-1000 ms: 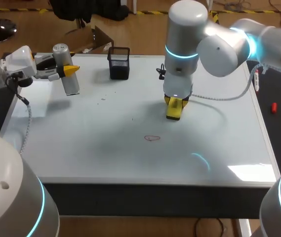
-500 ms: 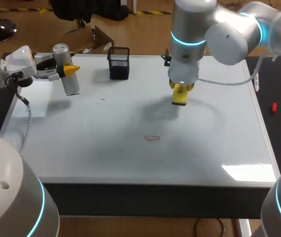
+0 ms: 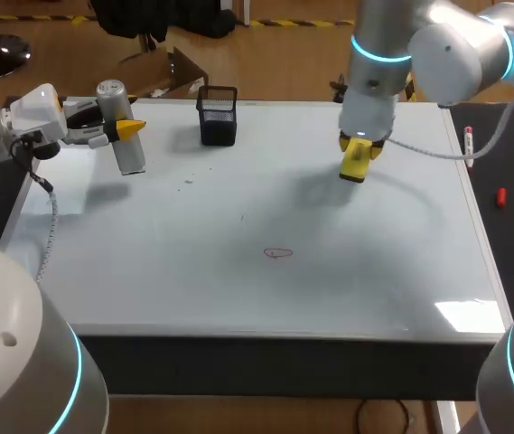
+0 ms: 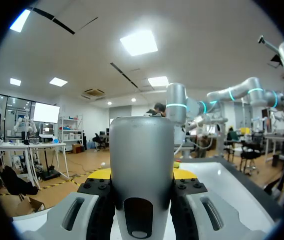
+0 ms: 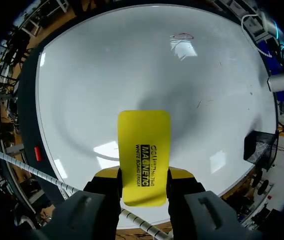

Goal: Pick up the inspection probe, press it on each red-marked spot on the whiteboard one by one, put down the probe, pick up the eraser, and wipe off all the red marks.

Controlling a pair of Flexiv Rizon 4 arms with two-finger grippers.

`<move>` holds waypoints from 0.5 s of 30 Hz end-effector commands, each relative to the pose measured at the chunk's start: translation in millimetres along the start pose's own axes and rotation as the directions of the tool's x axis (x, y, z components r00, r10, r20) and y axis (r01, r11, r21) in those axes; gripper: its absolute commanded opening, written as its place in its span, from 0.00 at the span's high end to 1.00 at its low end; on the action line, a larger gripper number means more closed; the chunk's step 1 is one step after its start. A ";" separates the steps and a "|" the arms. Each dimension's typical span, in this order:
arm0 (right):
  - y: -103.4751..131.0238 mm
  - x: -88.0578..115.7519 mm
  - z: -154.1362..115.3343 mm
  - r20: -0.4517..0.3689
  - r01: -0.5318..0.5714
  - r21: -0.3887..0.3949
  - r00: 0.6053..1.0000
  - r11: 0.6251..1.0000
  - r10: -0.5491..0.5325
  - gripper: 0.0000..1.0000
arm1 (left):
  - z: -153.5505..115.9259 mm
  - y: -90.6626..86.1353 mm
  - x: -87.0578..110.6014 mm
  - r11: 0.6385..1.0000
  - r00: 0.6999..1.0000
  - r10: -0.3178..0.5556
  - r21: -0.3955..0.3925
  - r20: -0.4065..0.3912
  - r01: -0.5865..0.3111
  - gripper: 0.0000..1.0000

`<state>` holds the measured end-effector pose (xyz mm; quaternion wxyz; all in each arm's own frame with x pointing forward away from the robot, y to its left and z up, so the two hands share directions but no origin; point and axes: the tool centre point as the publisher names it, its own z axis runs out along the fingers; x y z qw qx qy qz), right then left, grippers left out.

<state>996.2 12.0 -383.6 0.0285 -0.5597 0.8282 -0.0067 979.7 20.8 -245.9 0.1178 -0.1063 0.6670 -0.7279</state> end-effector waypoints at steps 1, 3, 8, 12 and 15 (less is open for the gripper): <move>-28.0 9.0 4.6 -0.012 -0.019 -0.036 1.000 0.999 0.019 1.00 | 0.5 -0.9 1.2 1.000 1.000 0.003 0.000 0.005 -0.003 1.00; -39.2 16.0 6.9 -0.032 -0.033 -0.038 0.999 0.999 0.032 1.00 | 0.5 -0.9 1.2 1.000 1.000 0.003 0.000 0.005 -0.003 1.00; -65.0 30.9 10.9 -0.050 -0.078 -0.056 0.996 0.995 0.075 1.00 | 0.5 -0.9 1.2 1.000 1.000 0.003 0.000 0.005 -0.003 1.00; -84.8 43.9 18.3 -0.052 -0.121 -0.084 0.992 0.989 0.117 1.00 | 0.5 -0.9 1.2 1.000 1.000 0.003 0.000 0.005 -0.003 1.00; -99.3 54.6 24.1 -0.047 -0.155 -0.103 0.987 0.983 0.151 1.00 | 0.5 -0.9 1.2 1.000 1.000 0.003 0.000 0.005 -0.003 1.00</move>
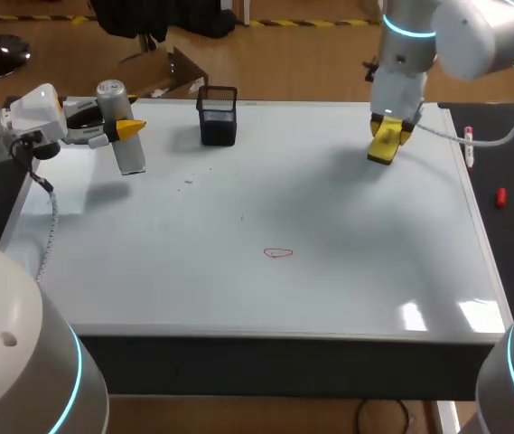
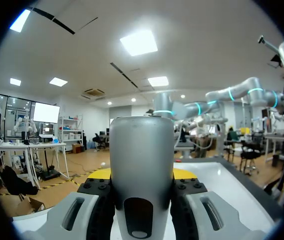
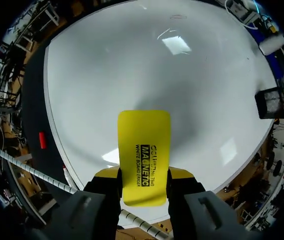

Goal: Pick up the inspection probe, press it on each red-marked spot on the whiteboard one by one, put down the probe, pick up the eraser, and wipe off all the red marks.

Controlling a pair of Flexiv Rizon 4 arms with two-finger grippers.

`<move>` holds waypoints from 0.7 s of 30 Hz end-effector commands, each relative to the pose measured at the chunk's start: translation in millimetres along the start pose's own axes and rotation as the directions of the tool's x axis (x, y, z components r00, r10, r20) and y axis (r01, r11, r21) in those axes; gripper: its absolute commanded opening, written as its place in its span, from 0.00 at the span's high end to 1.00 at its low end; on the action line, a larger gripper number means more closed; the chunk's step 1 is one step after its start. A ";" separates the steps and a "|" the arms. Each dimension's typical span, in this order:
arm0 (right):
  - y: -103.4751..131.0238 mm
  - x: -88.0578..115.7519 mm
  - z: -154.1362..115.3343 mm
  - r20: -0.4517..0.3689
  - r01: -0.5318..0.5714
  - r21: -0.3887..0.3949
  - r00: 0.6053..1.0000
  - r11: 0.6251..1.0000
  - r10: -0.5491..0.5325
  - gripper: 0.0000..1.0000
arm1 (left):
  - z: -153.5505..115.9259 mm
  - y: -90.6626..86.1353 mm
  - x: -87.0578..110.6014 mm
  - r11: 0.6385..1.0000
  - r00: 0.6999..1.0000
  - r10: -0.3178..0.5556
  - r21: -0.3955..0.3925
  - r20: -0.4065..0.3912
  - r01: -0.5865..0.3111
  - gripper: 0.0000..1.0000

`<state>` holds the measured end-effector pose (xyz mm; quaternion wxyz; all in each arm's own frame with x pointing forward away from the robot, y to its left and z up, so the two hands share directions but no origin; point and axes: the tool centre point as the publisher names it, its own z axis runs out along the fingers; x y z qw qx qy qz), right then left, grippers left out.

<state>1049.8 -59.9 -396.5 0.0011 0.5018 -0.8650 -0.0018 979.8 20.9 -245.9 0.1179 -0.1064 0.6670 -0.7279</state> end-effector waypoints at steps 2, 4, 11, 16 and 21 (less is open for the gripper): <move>-33.3 8.4 11.0 0.001 -0.031 -0.070 0.999 0.997 0.032 1.00 | 0.7 -0.9 1.3 1.000 1.000 0.003 0.000 0.004 -0.003 1.00; -42.4 14.0 12.8 -0.014 -0.046 -0.073 0.999 0.996 0.045 1.00 | 0.7 -0.9 1.3 1.000 1.000 0.003 0.000 0.004 -0.003 1.00; -58.6 27.6 10.9 -0.034 -0.070 -0.082 0.997 0.994 0.068 1.00 | 0.7 -0.9 1.3 1.000 1.000 0.003 0.000 0.004 -0.003 1.00; -58.1 29.4 7.6 -0.032 -0.069 -0.087 0.997 0.994 0.067 1.00 | 0.7 -0.9 1.3 1.000 1.000 0.003 0.000 0.004 -0.003 1.00; -57.5 29.6 6.8 -0.035 -0.064 -0.086 0.997 0.994 0.061 1.00 | 0.7 -0.9 1.3 1.000 1.000 0.003 0.000 0.004 -0.003 1.00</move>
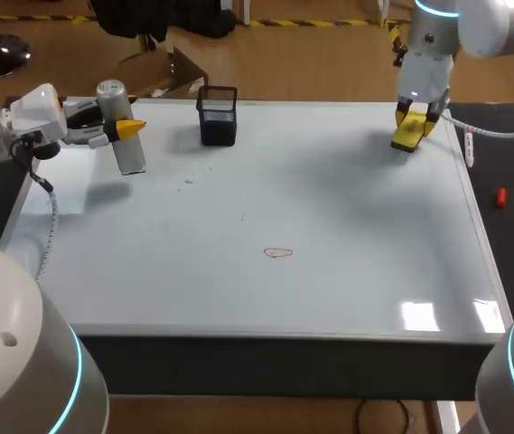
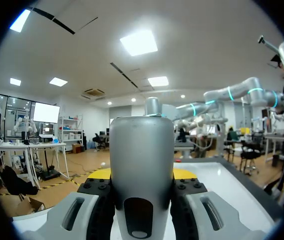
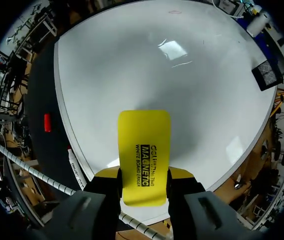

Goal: Pick up the inspection probe, press it on each red-marked spot on the whiteboard one by one, put down the probe, pick up the eraser, and wipe off all the red marks.

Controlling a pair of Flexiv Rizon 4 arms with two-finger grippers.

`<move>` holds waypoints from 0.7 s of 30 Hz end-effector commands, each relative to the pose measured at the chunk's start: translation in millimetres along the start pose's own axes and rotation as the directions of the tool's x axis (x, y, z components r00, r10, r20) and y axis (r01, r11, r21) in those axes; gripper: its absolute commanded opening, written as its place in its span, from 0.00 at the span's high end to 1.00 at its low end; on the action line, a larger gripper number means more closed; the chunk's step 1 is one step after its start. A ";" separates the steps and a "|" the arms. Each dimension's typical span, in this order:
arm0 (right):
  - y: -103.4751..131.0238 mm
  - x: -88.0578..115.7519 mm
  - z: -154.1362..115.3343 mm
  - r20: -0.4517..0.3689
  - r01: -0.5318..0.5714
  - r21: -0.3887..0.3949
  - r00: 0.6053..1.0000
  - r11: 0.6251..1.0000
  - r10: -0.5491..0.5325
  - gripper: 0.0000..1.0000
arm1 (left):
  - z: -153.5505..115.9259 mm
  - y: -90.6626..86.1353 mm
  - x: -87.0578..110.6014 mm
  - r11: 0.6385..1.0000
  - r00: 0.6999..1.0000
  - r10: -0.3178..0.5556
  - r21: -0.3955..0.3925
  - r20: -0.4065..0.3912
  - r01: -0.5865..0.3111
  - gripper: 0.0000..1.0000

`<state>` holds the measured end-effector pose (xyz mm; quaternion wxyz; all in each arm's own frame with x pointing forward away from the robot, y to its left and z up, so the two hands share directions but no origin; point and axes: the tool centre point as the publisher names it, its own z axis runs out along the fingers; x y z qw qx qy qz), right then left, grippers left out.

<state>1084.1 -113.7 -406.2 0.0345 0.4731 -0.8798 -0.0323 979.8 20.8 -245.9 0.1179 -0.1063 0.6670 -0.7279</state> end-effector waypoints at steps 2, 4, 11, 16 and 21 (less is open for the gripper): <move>-0.7 0.0 -2.7 -0.006 0.002 -0.001 1.000 1.000 -0.002 1.00 | 0.5 -0.9 1.2 1.000 1.000 0.003 0.000 0.005 -0.003 1.00; -0.7 0.0 -2.7 -0.006 0.002 -0.001 1.000 1.000 -0.002 1.00 | 0.5 -0.9 1.2 1.000 1.000 0.003 0.000 0.005 -0.003 1.00; -0.7 0.0 -2.7 -0.006 0.002 -0.001 1.000 1.000 -0.002 1.00 | 0.5 -0.9 1.2 1.000 1.000 0.003 0.000 0.005 -0.003 1.00; -0.7 0.0 -2.7 -0.006 0.002 -0.001 1.000 1.000 -0.002 1.00 | 0.5 -0.9 1.2 1.000 1.000 0.003 0.000 0.005 -0.003 1.00; -0.7 0.0 -2.7 -0.006 0.002 -0.001 1.000 1.000 -0.002 1.00 | 6.0 -14.4 6.4 0.999 0.999 0.032 -0.013 -0.004 -0.032 1.00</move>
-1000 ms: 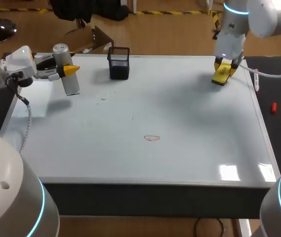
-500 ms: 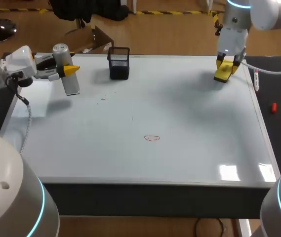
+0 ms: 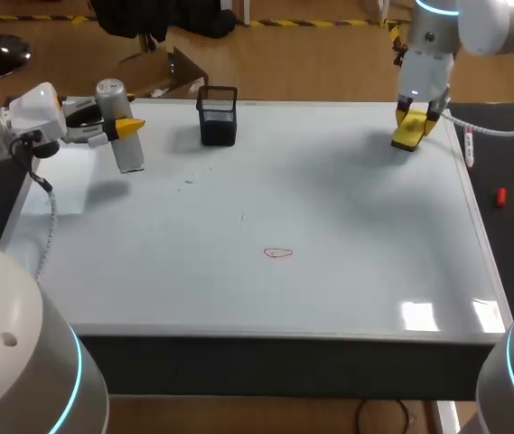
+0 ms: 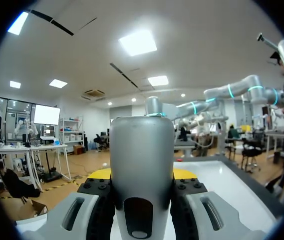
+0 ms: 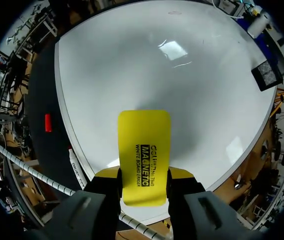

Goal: Pick up the inspection probe, press it on each red-marked spot on the whiteboard one by one, put down the probe, pick up the eraser, and wipe off all the red marks.

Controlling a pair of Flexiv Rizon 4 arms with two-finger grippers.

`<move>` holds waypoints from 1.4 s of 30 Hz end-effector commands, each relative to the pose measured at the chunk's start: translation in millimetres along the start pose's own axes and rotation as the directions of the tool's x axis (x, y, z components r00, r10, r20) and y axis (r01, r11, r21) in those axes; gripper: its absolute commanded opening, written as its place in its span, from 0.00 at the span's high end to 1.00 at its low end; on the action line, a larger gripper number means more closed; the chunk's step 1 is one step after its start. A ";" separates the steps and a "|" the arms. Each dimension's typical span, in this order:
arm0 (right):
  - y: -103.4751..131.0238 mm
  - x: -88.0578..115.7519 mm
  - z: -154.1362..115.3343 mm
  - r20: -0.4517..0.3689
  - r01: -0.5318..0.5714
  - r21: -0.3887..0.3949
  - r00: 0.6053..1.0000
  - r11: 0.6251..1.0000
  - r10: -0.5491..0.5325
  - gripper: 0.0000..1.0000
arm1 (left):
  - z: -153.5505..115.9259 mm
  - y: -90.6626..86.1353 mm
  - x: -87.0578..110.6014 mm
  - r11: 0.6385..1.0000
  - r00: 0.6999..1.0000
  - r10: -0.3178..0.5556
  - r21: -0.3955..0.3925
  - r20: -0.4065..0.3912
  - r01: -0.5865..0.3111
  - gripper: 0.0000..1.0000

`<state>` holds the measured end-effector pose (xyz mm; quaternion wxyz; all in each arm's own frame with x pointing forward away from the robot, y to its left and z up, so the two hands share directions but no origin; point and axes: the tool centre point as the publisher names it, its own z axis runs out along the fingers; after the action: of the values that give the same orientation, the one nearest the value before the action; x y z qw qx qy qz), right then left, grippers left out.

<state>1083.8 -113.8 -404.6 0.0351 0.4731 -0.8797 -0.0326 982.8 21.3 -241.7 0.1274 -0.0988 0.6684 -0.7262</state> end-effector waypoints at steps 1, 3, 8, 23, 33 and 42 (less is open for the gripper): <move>-1.1 -0.4 -1.1 -0.005 0.001 0.001 1.000 1.000 -0.001 1.00 | 6.4 -11.5 12.2 1.000 1.000 0.006 -0.004 -0.015 -0.006 1.00; -1.1 -0.4 -1.1 -0.005 0.001 0.001 1.000 1.000 -0.001 1.00 | 11.1 -13.6 23.6 1.000 0.999 0.007 0.004 -0.033 -0.007 1.00; -1.1 -0.4 -1.1 -0.005 0.001 0.001 1.000 1.000 -0.001 1.00 | 31.5 -14.5 63.1 0.999 0.993 0.001 0.035 -0.117 0.003 1.00; -1.1 -0.4 -1.1 -0.005 0.001 0.001 1.000 1.000 -0.001 1.00 | 101.3 -13.4 179.1 0.997 0.936 -0.041 0.043 -0.349 0.060 1.00; -1.1 -0.4 -1.1 -0.005 0.001 0.001 1.000 1.000 -0.001 1.00 | 145.6 3.4 238.1 0.994 0.904 -0.070 0.050 -0.422 0.101 1.00; -1.1 -0.4 -1.1 -0.005 0.001 0.001 1.000 1.000 -0.001 1.00 | 172.2 21.2 266.1 0.993 0.872 -0.071 0.044 -0.484 0.106 1.00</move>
<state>1083.9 -113.5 -404.8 0.0353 0.4731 -0.8797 -0.0322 780.6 -215.6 -247.4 -0.0692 0.0549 0.6535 -0.7517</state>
